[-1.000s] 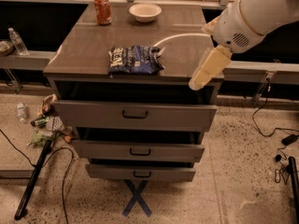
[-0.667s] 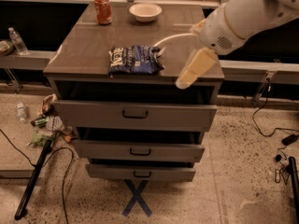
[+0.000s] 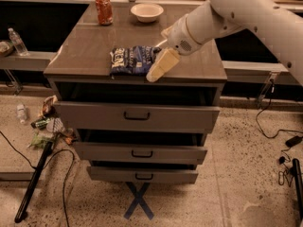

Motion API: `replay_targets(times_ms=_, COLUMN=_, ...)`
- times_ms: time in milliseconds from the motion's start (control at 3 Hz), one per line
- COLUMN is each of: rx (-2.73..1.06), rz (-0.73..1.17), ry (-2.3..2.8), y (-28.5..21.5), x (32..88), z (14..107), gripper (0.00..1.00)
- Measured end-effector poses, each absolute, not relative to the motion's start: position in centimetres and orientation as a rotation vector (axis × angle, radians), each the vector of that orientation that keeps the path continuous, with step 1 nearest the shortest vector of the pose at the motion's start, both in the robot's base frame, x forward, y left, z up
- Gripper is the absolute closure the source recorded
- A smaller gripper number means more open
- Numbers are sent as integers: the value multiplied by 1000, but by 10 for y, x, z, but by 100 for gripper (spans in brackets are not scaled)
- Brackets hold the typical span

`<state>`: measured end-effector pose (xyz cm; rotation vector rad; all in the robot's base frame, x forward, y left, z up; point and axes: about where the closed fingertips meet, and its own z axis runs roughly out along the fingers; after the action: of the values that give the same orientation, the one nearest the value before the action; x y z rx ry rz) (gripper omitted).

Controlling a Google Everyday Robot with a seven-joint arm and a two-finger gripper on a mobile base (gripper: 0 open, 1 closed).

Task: Move blue chip bag near paper bowl

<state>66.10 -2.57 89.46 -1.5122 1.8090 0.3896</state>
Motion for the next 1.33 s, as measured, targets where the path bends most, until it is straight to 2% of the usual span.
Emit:
replay_targets(times_ms=333, rx=-1512, rz=390, ry=1809, y=-26, x=661, z=895, gripper=0)
replay_targets(times_ms=1333, rx=-1196, rz=602, ry=1942, y=-28, x=723, z=875, gripper=0)
